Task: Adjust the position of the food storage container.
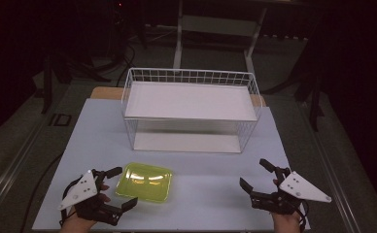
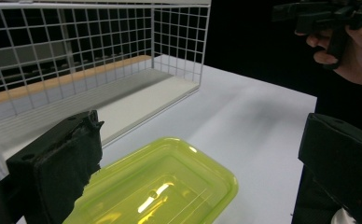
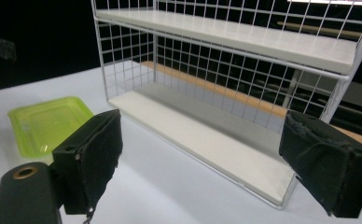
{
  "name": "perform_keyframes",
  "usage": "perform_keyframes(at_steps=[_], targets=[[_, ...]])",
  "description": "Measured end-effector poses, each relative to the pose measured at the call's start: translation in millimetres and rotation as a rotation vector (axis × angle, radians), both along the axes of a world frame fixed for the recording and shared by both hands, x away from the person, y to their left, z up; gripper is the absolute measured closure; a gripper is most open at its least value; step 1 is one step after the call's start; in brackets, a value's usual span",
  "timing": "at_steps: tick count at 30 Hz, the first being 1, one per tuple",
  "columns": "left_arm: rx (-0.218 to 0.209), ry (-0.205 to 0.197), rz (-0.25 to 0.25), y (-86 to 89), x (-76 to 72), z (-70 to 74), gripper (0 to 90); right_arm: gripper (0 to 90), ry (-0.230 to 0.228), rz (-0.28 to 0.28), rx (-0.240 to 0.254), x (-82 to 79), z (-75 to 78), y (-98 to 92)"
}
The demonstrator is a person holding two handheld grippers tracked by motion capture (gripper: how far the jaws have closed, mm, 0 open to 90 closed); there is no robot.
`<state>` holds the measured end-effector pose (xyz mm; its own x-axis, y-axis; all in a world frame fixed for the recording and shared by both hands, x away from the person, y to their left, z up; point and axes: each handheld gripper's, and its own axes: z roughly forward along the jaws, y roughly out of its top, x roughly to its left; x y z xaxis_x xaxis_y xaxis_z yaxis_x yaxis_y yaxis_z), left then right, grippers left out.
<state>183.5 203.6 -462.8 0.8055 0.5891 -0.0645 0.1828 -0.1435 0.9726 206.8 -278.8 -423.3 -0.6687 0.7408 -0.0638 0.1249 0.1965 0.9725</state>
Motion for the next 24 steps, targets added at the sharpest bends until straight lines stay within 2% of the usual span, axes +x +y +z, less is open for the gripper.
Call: perform_keyframes(at_steps=[3, 5, 6, 7, 10, 12, 16, 17, 19, 20, 21, 24], targets=[[0.013, -0.004, -0.005, -1.0, -0.6, 2.7, 0.1, 13.2, -0.002, -0.002, -0.001, -0.3, 1.5, 0.0], [0.0, 0.009, -0.011, -0.8, 0.0, 6.1, 0.1, 13.2, -0.004, -0.001, 0.013, -0.5, 3.9, -1.3], [0.0, 0.009, -0.011, -0.8, 0.0, 6.1, 0.1, 13.2, 0.0, -0.004, 0.013, -0.1, 5.2, -1.8], [-0.023, 0.022, -0.02, 0.2, 2.0, 11.6, 0.1, 13.1, 0.007, -0.011, 0.023, 0.6, 7.3, -3.8], [-0.024, 0.029, -0.022, 0.9, 4.4, 16.8, 0.1, 12.5, 0.021, -0.008, 0.036, 2.1, 8.8, -5.0], [-0.013, 0.021, -0.009, 2.2, 5.6, 20.5, 0.1, 12.2, 0.041, 0.002, 0.067, 4.5, 10.0, -7.0], [-0.028, 0.045, -0.01, 11.6, 12.3, 22.7, 0.1, 11.6, 0.058, 0.012, 0.087, 7.0, 10.2, -7.5], [-0.018, 0.074, -0.002, 16.0, 16.4, 21.5, 0.1, 11.6, 0.066, 0.009, 0.09, 7.9, 10.6, -7.5], [0.018, 0.092, 0.02, 21.4, 20.5, 17.6, 0.1, 11.7, 0.075, 0.015, 0.097, 8.9, 10.7, -7.8], [0.018, 0.092, 0.02, 21.4, 20.5, 17.6, 0.9, 11.7, 0.075, 0.015, 0.097, 8.9, 10.7, -7.8], [0.038, 0.106, 0.046, 26.9, 22.9, 13.1, 5.6, 11.7, 0.079, 0.014, 0.092, 9.4, 10.7, -7.6], [0.054, 0.126, 0.075, 33.5, 26.1, 6.3, 18.3, 11.7, 0.081, 0.017, 0.078, 9.5, 10.1, -6.4]])
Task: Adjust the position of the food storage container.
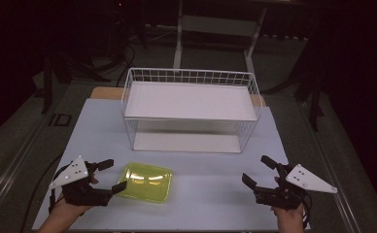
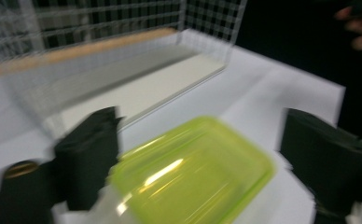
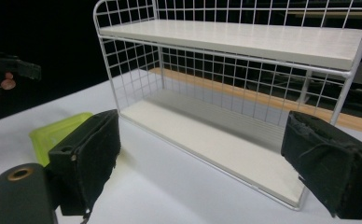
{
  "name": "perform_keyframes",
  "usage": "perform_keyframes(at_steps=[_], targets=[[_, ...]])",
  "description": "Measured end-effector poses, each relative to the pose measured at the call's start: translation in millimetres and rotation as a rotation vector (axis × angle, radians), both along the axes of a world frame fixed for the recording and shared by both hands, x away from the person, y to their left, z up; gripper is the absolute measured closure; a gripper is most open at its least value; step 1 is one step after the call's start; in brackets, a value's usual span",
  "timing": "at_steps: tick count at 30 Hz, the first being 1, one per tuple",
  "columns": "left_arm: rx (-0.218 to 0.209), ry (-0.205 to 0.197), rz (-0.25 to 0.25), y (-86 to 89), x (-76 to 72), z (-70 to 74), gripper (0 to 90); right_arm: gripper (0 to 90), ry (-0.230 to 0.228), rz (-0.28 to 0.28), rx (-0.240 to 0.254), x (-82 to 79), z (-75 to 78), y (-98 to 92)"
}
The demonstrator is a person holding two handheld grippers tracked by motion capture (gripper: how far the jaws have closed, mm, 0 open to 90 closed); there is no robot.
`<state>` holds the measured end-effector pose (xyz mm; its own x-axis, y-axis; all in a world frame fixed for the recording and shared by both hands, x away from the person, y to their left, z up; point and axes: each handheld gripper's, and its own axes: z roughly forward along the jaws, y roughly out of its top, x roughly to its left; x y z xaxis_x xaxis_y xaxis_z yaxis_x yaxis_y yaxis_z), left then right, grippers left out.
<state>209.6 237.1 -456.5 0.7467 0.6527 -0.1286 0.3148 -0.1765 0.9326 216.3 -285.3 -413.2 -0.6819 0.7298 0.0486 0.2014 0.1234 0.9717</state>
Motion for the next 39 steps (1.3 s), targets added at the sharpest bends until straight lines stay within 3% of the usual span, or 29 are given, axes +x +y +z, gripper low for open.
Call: perform_keyframes(at_steps=[1, 4, 5, 10, 11, 12, 13, 15, 18, 24, 29, 39], targets=[[0.025, 0.008, 0.011, 5.1, 2.6, -6.0, 22.6, 11.7, 0.003, 0.003, -0.001, 0.0, -0.2, 0.4], [0.032, 0.014, 0.009, 9.0, 4.4, -10.7, 40.8, 11.7, 0.006, 0.006, 0.0, 0.3, -0.6, 1.1], [0.061, 0.014, 0.011, 11.0, 5.5, -15.0, 47.5, 11.7, 0.011, 0.01, -0.001, 0.6, -1.0, 1.9], [0.106, 0.021, 0.036, 17.0, 8.8, -25.0, 69.4, 11.8, 0.012, 0.019, -0.003, 1.2, -1.9, 2.8], [0.148, 0.011, 0.064, 21.2, 10.3, -31.4, 71.5, 11.8, 0.014, 0.026, -0.002, 1.4, -2.3, 3.3], [0.148, 0.011, 0.064, 21.2, 10.3, -31.4, 74.2, 11.8, 0.017, 0.029, 0.0, 1.3, -2.5, 3.9], [0.17, 0.026, 0.073, 22.7, 11.6, -34.1, 79.1, 11.8, 0.015, 0.029, -0.003, 1.2, -2.7, 4.2], [0.216, 0.073, 0.092, 24.6, 15.0, -42.9, 79.6, 11.8, 0.016, 0.038, -0.003, 1.2, -2.9, 5.0], [0.253, 0.075, 0.099, 25.0, 16.2, -48.6, 88.8, 11.8, 0.012, 0.042, -0.004, 1.5, -3.3, 5.8], [0.233, 0.094, 0.047, 21.5, 17.9, -56.5, 90.0, 11.8, 0.019, 0.044, -0.008, 2.4, -4.8, 6.6], [0.212, 0.143, 0.02, 13.1, 19.8, -60.7, 90.0, 11.8, 0.022, 0.05, -0.014, 3.2, -5.9, 7.9], [0.211, 0.141, -0.037, -5.0, 17.9, -58.0, 90.0, 11.8, 0.02, 0.05, -0.019, 3.2, -6.0, 8.2]])
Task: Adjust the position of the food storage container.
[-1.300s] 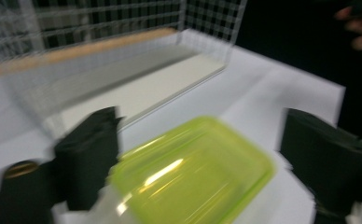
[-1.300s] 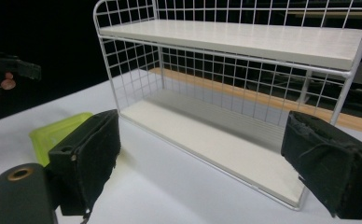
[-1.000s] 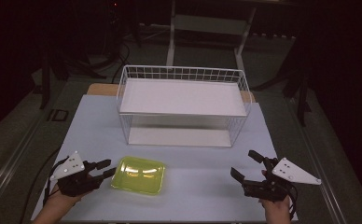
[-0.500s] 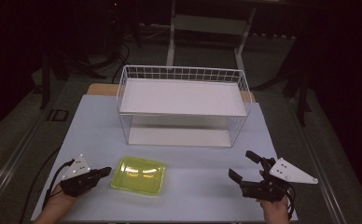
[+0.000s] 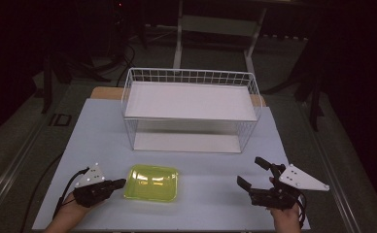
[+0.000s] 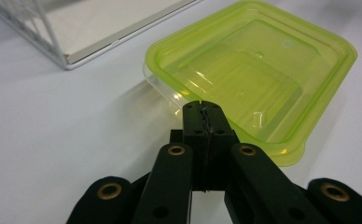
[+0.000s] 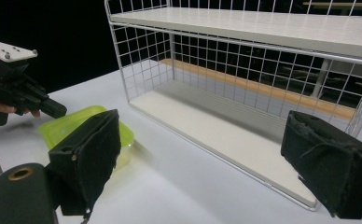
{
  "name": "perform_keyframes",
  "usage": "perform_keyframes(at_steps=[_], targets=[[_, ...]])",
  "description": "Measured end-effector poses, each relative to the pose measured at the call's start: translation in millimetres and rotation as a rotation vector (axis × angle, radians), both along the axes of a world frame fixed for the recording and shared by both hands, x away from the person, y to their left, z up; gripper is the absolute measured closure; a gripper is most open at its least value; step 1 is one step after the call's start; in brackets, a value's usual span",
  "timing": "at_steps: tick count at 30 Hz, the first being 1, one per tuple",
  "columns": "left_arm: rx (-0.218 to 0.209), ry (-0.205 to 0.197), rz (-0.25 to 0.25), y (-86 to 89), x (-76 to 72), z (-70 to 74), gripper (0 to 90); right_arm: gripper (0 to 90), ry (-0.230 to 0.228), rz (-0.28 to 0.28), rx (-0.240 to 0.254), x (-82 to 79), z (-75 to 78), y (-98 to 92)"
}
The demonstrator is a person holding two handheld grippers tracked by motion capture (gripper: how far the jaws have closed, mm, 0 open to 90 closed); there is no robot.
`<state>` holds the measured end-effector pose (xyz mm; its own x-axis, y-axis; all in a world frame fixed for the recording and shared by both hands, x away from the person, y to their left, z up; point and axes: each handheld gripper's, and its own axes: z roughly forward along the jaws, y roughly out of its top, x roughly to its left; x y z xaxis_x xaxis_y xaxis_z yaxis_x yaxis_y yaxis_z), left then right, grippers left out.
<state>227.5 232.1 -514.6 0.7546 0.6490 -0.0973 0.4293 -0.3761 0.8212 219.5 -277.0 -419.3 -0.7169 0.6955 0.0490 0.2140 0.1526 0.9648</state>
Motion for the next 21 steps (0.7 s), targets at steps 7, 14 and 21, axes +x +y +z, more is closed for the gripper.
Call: perform_keyframes(at_steps=[7, 14, 21], targets=[[-0.008, 0.006, -0.024, -12.1, 4.2, -0.1, 90.0, 11.8, 0.002, 0.001, -0.003, 0.5, -0.7, -0.1], [-0.004, 0.013, -0.078, -32.6, 8.4, -1.2, 90.0, 11.9, 0.003, 0.0, -0.007, 1.0, -1.2, 0.3], [-0.018, 0.021, -0.103, -48.3, 11.4, -3.2, 90.0, 13.7, 0.008, 0.003, -0.004, 2.1, -1.7, -1.0]])
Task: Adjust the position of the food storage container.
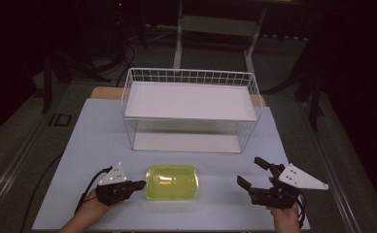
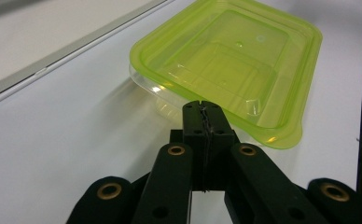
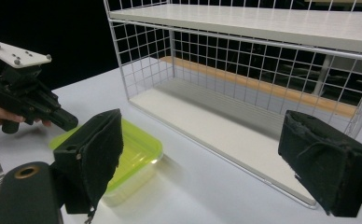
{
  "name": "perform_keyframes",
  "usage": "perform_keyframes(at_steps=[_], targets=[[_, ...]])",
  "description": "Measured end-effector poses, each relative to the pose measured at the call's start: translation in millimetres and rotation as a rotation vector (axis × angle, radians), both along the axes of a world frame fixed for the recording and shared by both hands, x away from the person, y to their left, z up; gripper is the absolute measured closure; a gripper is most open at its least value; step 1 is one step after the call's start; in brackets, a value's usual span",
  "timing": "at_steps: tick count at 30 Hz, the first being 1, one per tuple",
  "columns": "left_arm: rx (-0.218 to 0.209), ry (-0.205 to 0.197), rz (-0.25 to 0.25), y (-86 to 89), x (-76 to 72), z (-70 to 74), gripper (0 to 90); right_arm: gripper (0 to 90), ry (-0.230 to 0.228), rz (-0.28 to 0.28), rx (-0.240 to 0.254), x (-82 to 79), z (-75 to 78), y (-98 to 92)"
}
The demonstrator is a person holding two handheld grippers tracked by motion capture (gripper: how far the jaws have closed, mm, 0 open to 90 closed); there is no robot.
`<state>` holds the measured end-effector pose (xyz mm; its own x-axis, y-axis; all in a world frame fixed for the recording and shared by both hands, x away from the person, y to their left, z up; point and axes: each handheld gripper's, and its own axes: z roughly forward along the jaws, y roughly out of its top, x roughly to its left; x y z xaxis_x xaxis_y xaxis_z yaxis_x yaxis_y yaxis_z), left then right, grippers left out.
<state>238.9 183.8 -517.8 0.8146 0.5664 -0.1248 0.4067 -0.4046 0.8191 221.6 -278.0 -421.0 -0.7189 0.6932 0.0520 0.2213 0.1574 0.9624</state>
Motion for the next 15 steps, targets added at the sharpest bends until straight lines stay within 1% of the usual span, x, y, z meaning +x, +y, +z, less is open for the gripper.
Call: perform_keyframes(at_steps=[1, 6, 7, 10, 14, 15], targets=[[-0.003, 0.002, -0.007, -4.5, 1.5, -0.1, 90.0, 13.8, 0.0, 0.0, -0.001, 0.1, 0.0, -0.1], [-0.007, 0.004, -0.019, -12.4, 4.7, 0.0, 90.0, 13.7, 0.002, -0.005, -0.007, 0.9, -1.2, -0.2], [0.001, -0.016, -0.024, -14.1, 4.9, 1.0, 90.0, 13.7, 0.001, -0.007, -0.007, 0.8, -1.2, -0.4], [0.0, -0.019, -0.021, -14.2, 6.2, 1.7, 90.0, 13.7, 0.001, -0.008, -0.004, 0.8, -1.2, -1.0], [0.002, -0.021, -0.007, -14.1, 9.3, -0.9, 90.0, 13.7, 0.001, -0.006, -0.003, 0.7, -1.1, -1.0], [-0.007, -0.016, -0.002, -14.4, 11.0, -1.3, 89.9, 13.7, 0.001, -0.003, -0.005, 0.4, -1.2, -0.5]])
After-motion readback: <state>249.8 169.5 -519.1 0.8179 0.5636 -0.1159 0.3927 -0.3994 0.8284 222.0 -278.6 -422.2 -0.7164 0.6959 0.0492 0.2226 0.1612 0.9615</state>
